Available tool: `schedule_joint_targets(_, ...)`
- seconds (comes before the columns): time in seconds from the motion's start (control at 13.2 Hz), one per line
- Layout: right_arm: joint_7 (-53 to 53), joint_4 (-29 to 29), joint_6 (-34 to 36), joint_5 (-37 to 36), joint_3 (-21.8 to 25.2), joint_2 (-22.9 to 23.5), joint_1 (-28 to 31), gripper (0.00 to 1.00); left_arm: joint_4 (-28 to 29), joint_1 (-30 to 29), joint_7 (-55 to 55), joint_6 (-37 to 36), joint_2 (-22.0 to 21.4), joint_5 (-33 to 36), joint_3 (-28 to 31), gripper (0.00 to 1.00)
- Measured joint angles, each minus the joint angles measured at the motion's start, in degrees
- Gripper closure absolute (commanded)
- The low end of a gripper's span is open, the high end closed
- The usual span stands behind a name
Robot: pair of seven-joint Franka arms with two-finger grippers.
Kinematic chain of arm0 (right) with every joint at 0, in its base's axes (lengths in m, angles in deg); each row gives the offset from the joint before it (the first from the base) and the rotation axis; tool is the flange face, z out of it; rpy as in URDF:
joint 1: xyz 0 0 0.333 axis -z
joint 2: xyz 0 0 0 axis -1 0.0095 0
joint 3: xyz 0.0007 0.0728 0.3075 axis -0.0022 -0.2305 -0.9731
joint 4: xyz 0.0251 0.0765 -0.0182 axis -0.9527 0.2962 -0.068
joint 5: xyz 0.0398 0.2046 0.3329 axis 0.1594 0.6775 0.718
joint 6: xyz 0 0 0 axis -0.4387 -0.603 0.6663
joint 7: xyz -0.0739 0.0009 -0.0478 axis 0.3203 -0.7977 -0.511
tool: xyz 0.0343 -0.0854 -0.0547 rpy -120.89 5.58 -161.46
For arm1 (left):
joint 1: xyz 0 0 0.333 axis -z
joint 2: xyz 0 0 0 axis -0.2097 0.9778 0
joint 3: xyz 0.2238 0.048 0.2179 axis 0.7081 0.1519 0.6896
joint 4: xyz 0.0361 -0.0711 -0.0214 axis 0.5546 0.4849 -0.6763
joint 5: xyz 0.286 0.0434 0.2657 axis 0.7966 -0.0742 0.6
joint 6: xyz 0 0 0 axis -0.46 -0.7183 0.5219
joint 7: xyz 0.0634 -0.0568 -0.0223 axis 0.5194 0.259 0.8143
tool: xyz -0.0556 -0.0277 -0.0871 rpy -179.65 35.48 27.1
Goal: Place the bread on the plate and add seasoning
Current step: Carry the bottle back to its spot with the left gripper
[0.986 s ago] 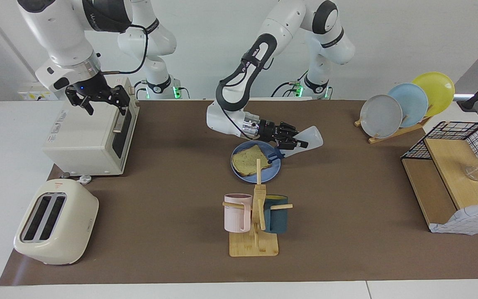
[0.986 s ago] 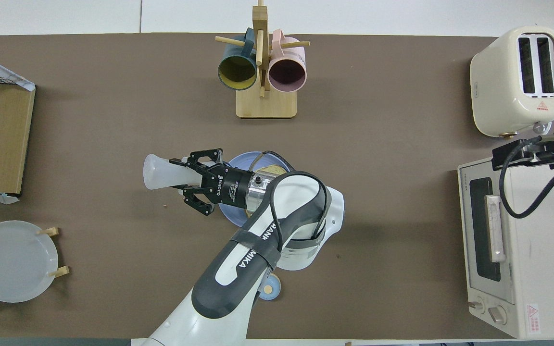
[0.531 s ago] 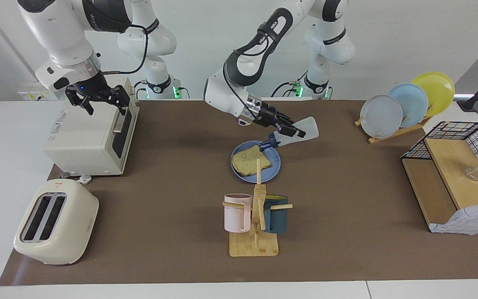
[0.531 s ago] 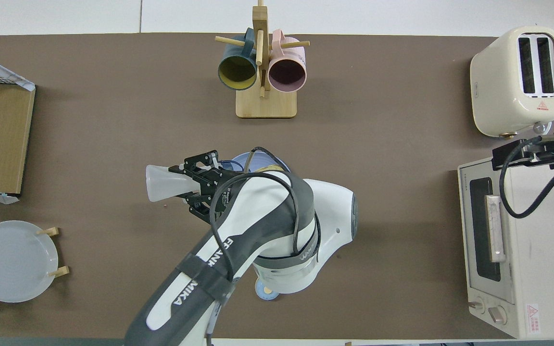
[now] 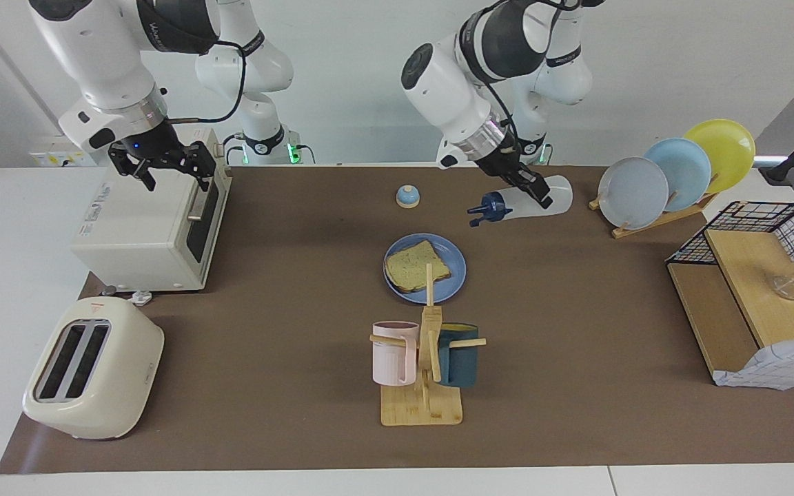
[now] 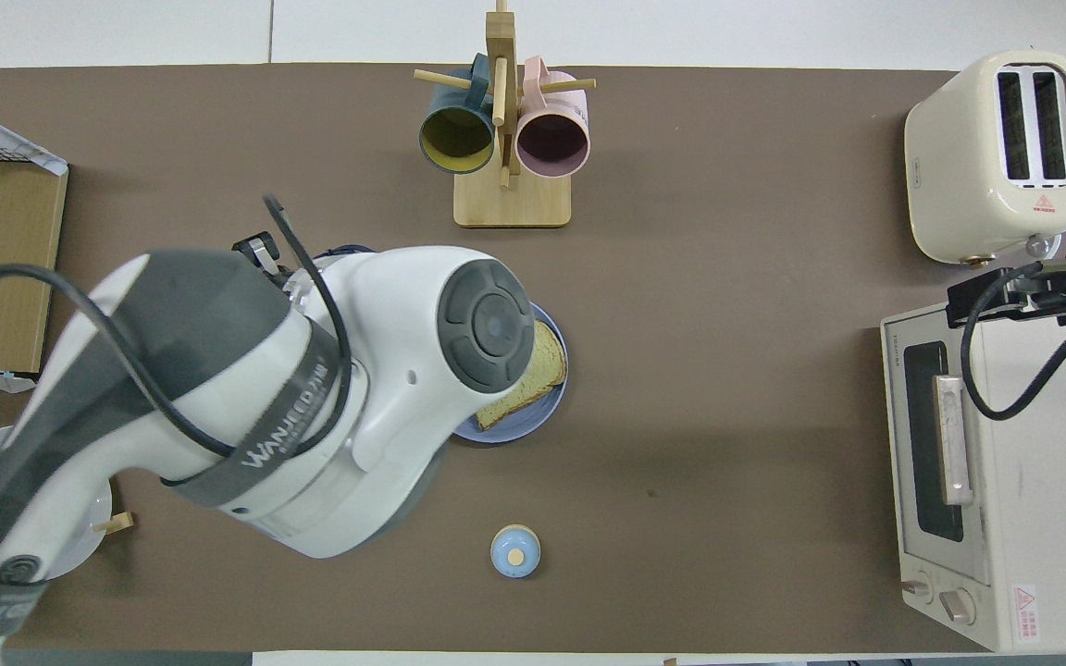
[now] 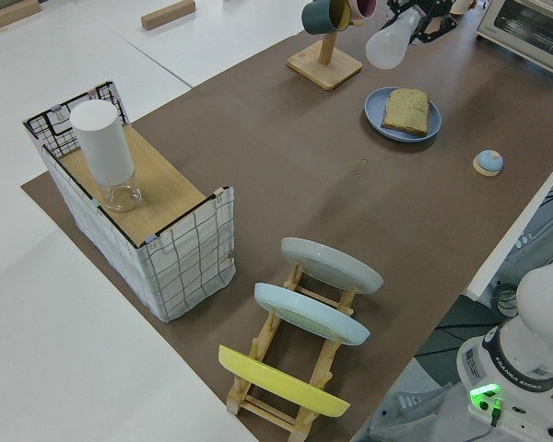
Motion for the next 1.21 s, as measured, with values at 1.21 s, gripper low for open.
schedule_joint_targets(1.21,0.0,0.0,0.0,0.0,0.0,0.0,0.0,0.00,26.5,-25.4,11.0,55.3,-10.1,-30.9,0.0,1.00)
